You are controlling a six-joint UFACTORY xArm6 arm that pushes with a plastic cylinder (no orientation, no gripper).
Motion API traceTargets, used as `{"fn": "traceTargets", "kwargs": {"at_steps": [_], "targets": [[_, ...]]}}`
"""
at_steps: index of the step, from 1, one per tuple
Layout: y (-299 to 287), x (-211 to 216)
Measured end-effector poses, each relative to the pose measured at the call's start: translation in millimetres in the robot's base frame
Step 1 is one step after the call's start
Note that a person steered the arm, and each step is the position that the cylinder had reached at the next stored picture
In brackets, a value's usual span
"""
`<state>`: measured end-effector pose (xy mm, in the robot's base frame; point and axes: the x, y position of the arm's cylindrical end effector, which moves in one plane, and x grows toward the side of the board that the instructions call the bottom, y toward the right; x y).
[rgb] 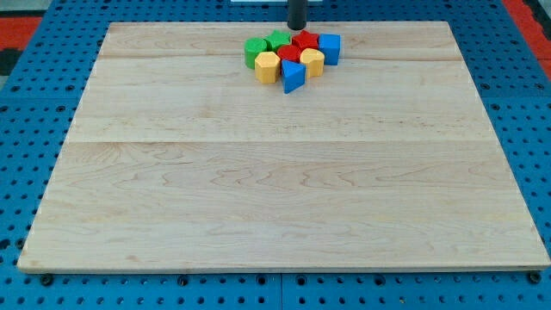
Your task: Separate the green star and red circle from each other
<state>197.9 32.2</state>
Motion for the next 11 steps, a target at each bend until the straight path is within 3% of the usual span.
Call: {"fn": "traceTargets", "kwargs": {"at_steps": [1, 4, 6, 11], "targets": [[-11, 26], [-22, 33], [-24, 114], [-21, 124]]}}
